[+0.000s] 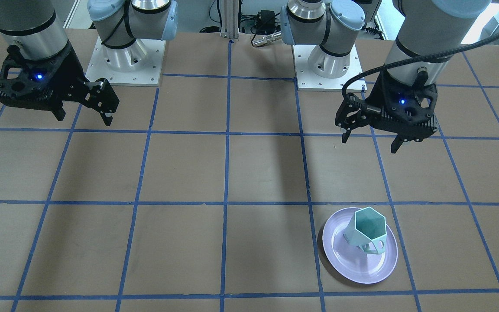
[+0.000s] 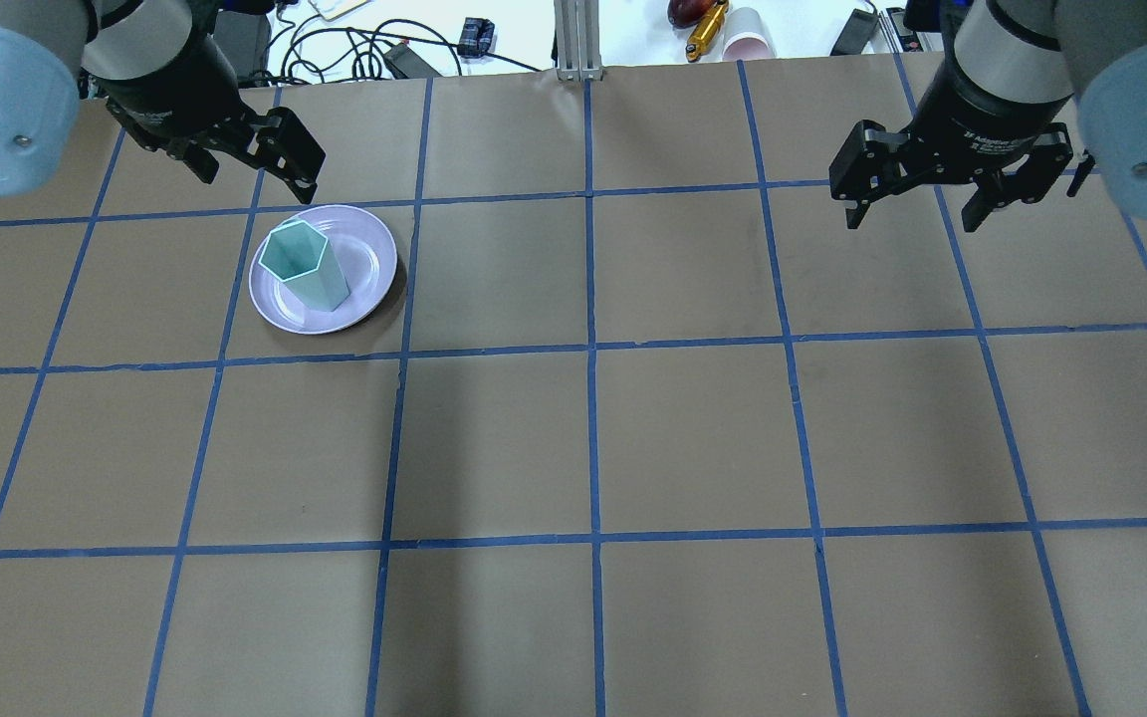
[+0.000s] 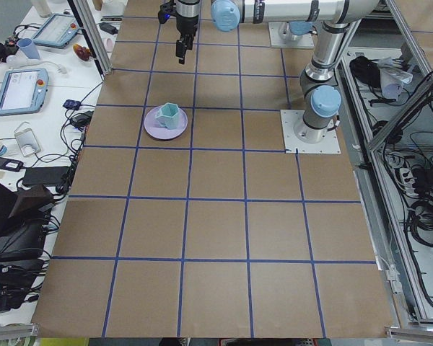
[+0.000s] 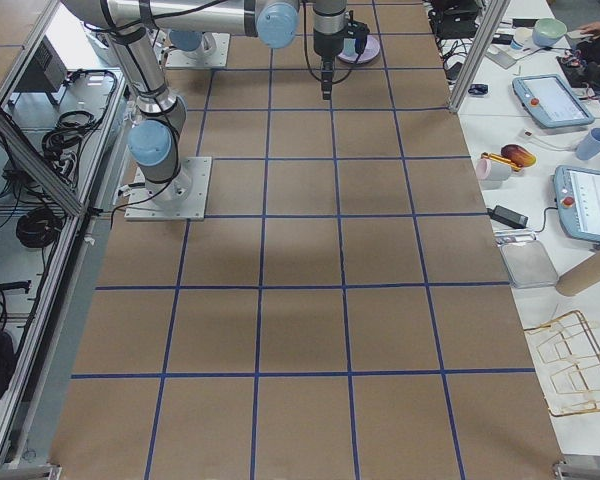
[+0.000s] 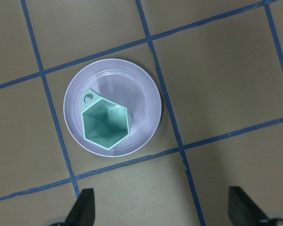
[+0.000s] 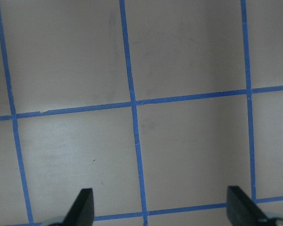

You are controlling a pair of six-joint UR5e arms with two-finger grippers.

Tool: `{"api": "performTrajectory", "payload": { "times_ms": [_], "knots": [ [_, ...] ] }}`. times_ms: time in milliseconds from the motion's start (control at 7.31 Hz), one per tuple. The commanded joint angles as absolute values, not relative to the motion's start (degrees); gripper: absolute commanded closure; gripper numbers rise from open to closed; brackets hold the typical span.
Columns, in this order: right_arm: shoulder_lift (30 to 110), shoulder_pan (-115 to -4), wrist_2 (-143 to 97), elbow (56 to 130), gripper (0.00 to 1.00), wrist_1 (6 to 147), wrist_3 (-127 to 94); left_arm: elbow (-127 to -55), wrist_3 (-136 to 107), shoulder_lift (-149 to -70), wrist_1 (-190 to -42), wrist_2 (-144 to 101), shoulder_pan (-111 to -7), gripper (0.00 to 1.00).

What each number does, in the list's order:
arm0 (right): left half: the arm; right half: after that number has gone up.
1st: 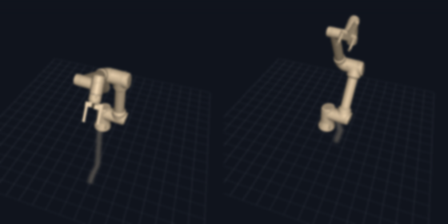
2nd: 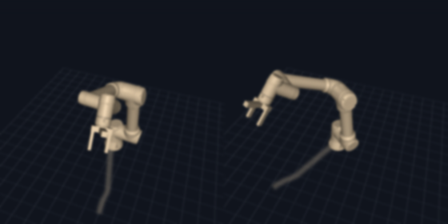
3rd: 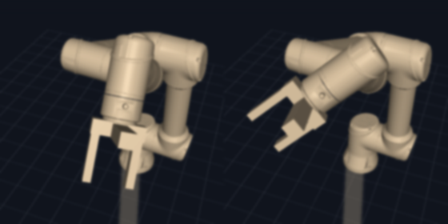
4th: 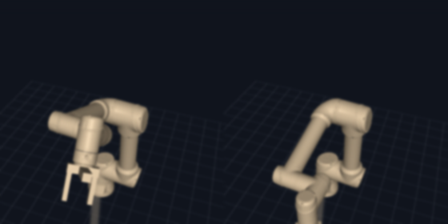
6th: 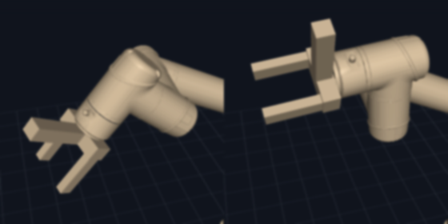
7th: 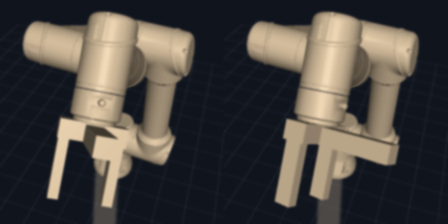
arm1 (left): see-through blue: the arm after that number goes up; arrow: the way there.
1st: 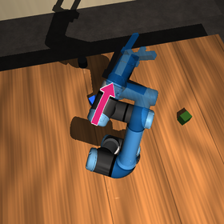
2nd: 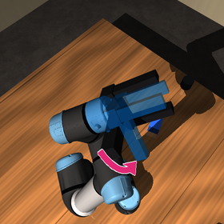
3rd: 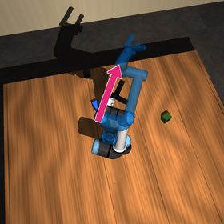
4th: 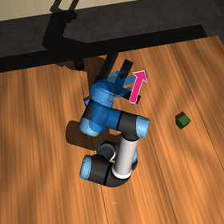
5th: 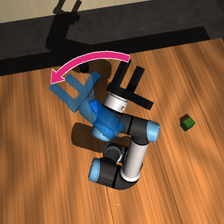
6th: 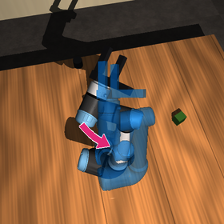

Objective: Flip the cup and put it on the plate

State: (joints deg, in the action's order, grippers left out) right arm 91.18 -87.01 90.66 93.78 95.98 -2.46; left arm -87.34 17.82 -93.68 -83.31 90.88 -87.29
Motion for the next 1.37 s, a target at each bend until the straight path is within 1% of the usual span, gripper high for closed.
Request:
{"api": "performTrajectory", "payload": {
  "times_ms": [0, 547, 821, 958, 1232],
  "knots": [
    [91.14, -87.01, 90.70, 93.78, 0.00, 95.98, -2.46, -87.36, 12.35, -90.97, -87.10, 90.97, -87.27, 0.00],
    [91.23, -87.01, 90.70, 93.78, 0.00, 95.98, -2.46, -87.19, -1.11, -90.17, -89.83, 90.88, -87.36, 0.00],
    [91.23, -87.01, 90.70, 93.78, 0.00, 95.98, -2.46, -86.93, -2.37, -90.88, -89.65, 90.88, -87.45, 0.00],
    [91.14, -87.01, 90.70, 93.78, 0.00, 95.98, -2.46, -84.84, -2.37, -91.58, -91.04, 90.70, -87.19, 0.00],
    [91.14, -87.01, 90.62, 93.78, 0.00, 95.98, -2.46, -83.85, -2.37, -92.20, -91.76, 90.53, -87.19, 0.00]
  ]
}}
